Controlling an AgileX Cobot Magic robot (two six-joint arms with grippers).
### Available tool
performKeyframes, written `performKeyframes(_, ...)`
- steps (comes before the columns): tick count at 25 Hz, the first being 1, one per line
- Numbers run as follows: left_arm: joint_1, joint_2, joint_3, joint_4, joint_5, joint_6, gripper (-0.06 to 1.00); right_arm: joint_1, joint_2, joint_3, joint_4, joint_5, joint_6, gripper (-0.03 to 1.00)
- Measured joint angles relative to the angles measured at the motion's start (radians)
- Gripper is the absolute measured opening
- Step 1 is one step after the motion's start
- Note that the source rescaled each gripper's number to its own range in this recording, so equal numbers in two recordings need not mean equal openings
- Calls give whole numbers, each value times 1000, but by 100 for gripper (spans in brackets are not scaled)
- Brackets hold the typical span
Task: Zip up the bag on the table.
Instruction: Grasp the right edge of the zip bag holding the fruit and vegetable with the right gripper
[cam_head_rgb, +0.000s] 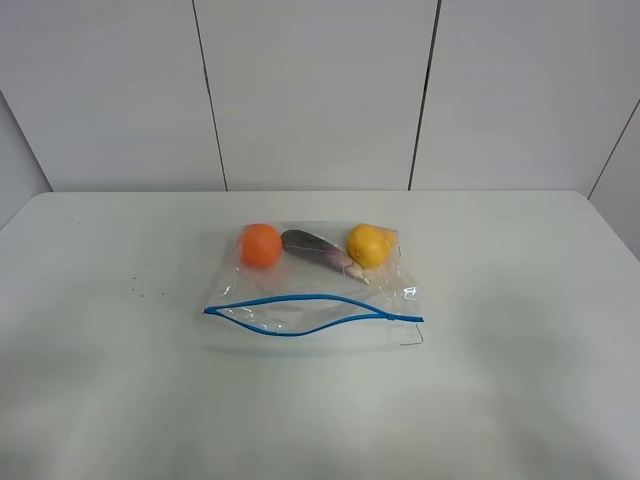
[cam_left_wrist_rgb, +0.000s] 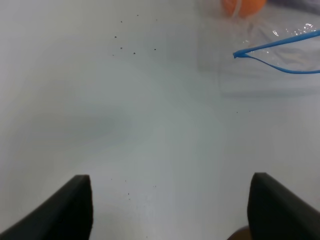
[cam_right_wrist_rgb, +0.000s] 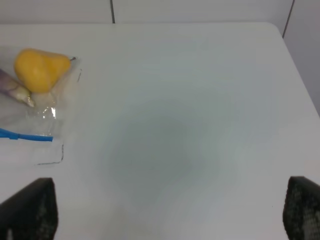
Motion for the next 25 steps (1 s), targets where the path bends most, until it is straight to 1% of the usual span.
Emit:
performKeyframes(8,0,0,0,0,0,0,100,0,12,-3,0,-1,-18,100)
performKeyframes(11,0,0,0,0,0,0,100,0,112,-49,0,-2,-19,100)
performKeyframes(15,0,0,0,0,0,0,100,0,400,-168,50,14,-19,100)
performKeyframes(18,0,0,0,0,0,0,100,0,660,-260,93,31,-19,100)
performKeyframes(22,0,0,0,0,0,0,100,0,961,-368,145,22,-24,100)
performKeyframes(25,0,0,0,0,0,0,100,0,1185,-426,210,-4,-67,100)
